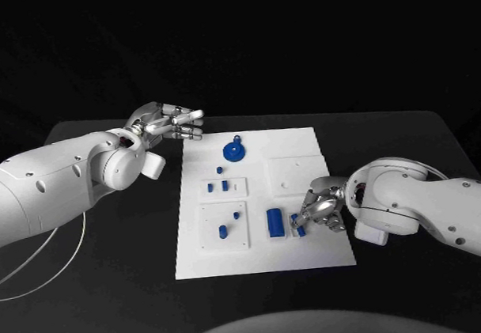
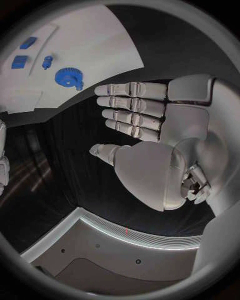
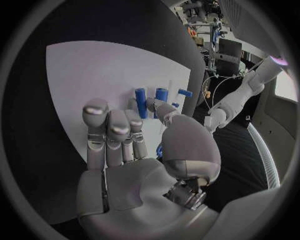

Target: Assemble the parts on the task board

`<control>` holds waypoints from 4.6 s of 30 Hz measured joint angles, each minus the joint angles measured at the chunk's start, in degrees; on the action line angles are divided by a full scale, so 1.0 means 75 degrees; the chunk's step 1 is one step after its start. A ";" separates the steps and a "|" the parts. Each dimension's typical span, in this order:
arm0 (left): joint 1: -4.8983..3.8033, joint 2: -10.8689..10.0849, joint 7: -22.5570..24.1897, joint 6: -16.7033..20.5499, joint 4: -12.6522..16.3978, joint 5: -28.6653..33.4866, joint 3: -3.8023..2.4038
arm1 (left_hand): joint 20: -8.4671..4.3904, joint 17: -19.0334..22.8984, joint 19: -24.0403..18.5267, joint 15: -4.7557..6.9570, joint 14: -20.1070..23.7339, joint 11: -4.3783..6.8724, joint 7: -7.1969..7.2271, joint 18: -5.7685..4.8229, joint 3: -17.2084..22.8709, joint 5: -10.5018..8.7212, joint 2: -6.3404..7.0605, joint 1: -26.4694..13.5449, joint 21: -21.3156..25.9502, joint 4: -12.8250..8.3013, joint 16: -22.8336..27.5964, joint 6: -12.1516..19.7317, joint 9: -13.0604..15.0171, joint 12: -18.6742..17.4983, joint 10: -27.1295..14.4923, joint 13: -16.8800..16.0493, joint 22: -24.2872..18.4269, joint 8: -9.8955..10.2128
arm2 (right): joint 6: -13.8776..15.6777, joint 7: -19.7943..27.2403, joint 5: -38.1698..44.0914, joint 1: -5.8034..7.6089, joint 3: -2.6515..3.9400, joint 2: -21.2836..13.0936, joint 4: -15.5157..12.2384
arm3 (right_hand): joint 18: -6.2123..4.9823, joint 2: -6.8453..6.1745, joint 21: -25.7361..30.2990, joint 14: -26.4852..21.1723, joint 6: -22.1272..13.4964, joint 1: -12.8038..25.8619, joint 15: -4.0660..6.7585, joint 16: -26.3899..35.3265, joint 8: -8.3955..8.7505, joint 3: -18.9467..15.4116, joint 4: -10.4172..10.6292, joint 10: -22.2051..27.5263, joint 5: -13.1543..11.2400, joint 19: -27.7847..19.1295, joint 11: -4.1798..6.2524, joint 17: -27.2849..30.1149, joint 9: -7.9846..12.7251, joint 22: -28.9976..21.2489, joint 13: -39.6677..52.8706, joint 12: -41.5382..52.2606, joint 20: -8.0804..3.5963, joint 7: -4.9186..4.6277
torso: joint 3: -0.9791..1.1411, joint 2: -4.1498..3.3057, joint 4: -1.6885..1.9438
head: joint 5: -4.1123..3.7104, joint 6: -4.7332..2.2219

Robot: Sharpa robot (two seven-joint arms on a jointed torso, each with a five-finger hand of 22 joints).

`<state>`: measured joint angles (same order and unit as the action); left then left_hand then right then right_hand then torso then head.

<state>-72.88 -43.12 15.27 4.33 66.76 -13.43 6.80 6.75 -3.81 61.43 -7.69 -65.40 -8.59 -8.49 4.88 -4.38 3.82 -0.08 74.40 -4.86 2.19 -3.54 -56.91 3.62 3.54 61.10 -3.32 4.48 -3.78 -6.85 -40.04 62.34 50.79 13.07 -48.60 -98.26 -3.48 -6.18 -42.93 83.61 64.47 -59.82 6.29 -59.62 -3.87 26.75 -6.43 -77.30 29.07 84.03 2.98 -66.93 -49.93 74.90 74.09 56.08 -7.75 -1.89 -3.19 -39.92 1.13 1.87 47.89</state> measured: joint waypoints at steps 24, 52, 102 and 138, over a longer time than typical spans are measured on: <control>0.0000 0.0004 0.0001 0.0000 0.0002 -0.0005 0.0000 | 0.0000 0.0000 0.0000 0.0000 0.0000 0.0000 0.0000 0.0000 0.0000 0.0000 0.0000 0.0000 0.0000 0.0000 0.0000 0.0000 0.0000 0.0000 0.0000 0.0000 0.0000 0.0000 | 0.0036 0.0031 0.0091 0.0006 -0.0056 0.0030 0.0037 | 0.0000 -0.0195 0.0046 0.0000 0.0015 -0.0197 0.0000 0.0000 -0.0008 -0.0497 0.0590 -0.0101 -0.1310 0.0000 0.0098 0.0002 0.0749 0.0000 -0.0007 0.0000 0.0000 0.0134 | -0.0001 0.0001 -0.0001 | 0.0023 0.0003; 0.0000 -0.0005 -0.0003 -0.0001 0.0000 -0.0013 0.0000 | 0.0000 0.0000 0.0000 0.0000 0.0000 0.0000 0.0000 0.0000 0.0000 0.0000 0.0000 0.0000 0.0000 0.0000 0.0000 0.0000 0.0000 0.0000 0.0000 0.0000 0.0000 0.0000 | 0.0034 0.0005 -0.0110 -0.0012 -0.0072 -0.0154 -0.0147 | 0.0000 -0.0585 0.0076 0.0025 0.0072 -0.0188 -0.0025 0.0000 -0.0007 -0.1110 0.2228 -0.0137 -0.3432 0.0000 0.0024 0.0006 0.0562 0.0000 -0.0049 0.0000 0.0000 0.0076 | 0.0004 0.0000 -0.0002 | 0.0026 0.0002; 0.0000 -0.0031 -0.0044 -0.0010 -0.0007 -0.0045 0.0001 | 0.0000 0.0000 0.0000 0.0000 0.0000 0.0000 0.0000 0.0000 0.0000 0.0000 0.0000 0.0000 0.0000 0.0000 0.0000 0.0000 0.0000 0.0000 0.0000 0.0000 0.0000 0.0000 | -0.0394 -0.0002 -0.0292 -0.0015 -0.0045 -0.0543 -0.0440 | 0.0000 -0.0492 0.0076 0.0025 0.0147 -0.0421 -0.0025 0.0000 -0.0008 -0.1236 0.1785 -0.0136 -0.3343 0.0000 0.0025 0.0006 0.0592 0.0000 -0.0076 0.0029 0.0000 0.0096 | -0.0004 0.0000 0.0001 | 0.0003 0.0012; 0.0000 -0.0027 -0.0053 -0.0012 -0.0007 -0.0066 0.0001 | 0.0000 0.0000 0.0000 0.0000 0.0000 0.0000 0.0000 0.0000 0.0000 0.0000 0.0000 0.0000 0.0000 0.0000 0.0000 0.0000 0.0000 0.0000 0.0000 0.0000 0.0000 0.0000 | -0.0019 -0.0003 -0.0080 -0.0017 -0.0046 -0.0266 -0.0201 | 0.0000 -0.0340 0.0047 0.0025 0.0237 -0.0489 -0.0025 -0.0037 -0.0008 -0.0991 0.1583 -0.0166 -0.3403 0.0000 0.0053 -0.0036 0.0579 0.0004 -0.0075 0.0060 0.0000 0.0154 | 0.0001 0.0000 0.0001 | 0.0028 0.0061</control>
<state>-72.88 -43.32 14.87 4.24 66.70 -13.92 6.81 6.75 -3.81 61.43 -7.69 -65.40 -8.59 -8.49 4.88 -4.38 3.82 -0.08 74.40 -4.86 2.19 -3.54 -56.91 3.62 3.54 61.10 -3.32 4.48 -3.78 -6.99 -40.07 61.74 50.66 12.72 -50.60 -99.76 -3.48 -8.74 -42.58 83.80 66.25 -63.49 6.10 -59.90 -3.93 19.32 5.45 -78.54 3.54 84.03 3.38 -67.20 -45.59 74.94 73.52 56.53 -7.75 -0.74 -3.18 -39.92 1.13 2.08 48.35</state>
